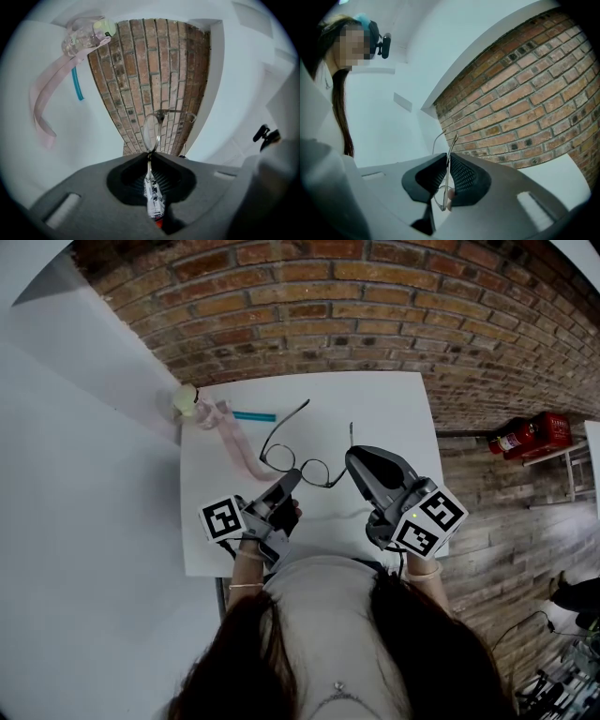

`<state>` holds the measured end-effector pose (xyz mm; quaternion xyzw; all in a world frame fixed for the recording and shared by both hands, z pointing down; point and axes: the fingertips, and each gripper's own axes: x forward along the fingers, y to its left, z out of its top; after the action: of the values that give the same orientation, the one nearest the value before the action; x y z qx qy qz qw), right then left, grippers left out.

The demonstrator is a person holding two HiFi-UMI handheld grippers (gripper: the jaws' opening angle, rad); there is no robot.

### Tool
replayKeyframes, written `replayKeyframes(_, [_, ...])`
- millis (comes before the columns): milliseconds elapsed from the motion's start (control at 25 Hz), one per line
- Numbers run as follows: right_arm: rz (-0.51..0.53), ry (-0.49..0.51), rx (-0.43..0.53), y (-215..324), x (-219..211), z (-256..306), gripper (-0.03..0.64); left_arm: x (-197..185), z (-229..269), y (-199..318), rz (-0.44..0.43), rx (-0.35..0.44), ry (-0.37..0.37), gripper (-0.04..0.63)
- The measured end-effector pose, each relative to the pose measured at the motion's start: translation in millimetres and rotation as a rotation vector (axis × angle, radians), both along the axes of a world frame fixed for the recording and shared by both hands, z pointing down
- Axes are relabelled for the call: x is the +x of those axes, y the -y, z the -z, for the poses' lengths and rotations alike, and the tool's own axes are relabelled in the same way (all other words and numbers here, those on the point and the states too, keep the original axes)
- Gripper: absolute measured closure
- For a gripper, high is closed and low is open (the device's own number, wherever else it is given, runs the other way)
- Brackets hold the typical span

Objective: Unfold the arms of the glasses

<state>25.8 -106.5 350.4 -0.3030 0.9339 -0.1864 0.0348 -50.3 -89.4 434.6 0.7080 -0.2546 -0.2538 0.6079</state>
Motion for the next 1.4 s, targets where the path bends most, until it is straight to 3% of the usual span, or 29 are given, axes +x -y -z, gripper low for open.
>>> replayKeyframes(720, [-0.009, 0.032, -0.019, 1.9, 4.2, 0.1, 0.589, -6.3, 0.1, 1.1, 0.023, -0.011, -0.039, 0.572])
replayKeyframes(1400, [0.002, 0.030, -0.016, 1.5, 2.9, -0.2, 0.584, -4.7, -2.7, 2.0, 0.022, -0.013, -0.023, 0.573])
